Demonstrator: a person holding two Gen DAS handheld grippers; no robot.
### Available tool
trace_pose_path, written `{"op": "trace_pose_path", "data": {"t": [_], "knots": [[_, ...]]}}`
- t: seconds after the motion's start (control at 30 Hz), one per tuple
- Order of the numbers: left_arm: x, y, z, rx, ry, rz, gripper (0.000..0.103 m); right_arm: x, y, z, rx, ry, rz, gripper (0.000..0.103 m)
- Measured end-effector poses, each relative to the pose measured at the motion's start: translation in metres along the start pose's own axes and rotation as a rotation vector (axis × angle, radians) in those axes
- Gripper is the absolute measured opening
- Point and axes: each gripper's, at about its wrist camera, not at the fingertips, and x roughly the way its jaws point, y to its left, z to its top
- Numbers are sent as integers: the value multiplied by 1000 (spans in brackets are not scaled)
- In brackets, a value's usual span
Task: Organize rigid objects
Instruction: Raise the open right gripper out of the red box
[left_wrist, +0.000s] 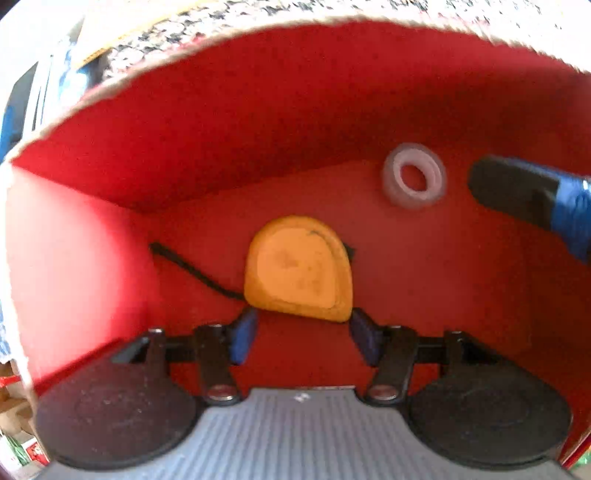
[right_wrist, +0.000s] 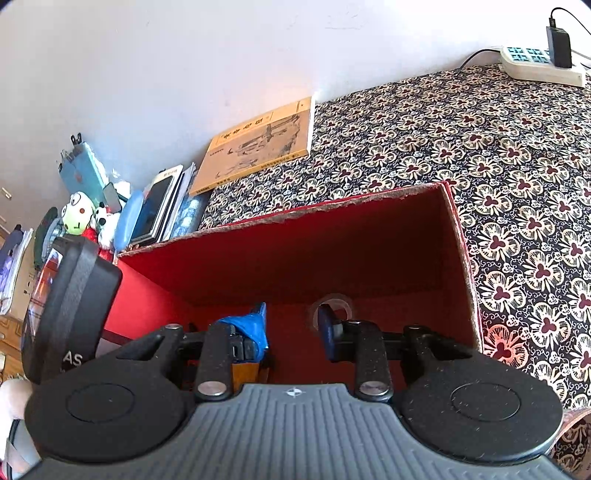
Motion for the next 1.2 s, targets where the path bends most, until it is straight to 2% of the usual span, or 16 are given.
{"op": "trace_pose_path", "data": {"t": [0.2,0.37,0.6,0.8,1.0,1.2], "knots": [[-10,6,-4,-74,-90,34,58,0,1,-1,1,-3,-22,11],[-14,9,-14,-137,-123,40,58,4,3,2,-14,19,-48,11],[-23,-15,-20,-115,-187,102,57,8,4,3,-53,81,-93,12],[-29,-25,-28,-114,-243,136,58,9,1,3,-60,100,-81,12],[-41,-23,-39,-115,-306,150,67,-5,-1,-6,-30,59,-71,14],[-60,-19,-53,-139,-375,164,71,-29,9,-16,-55,-6,-59,14]]}}
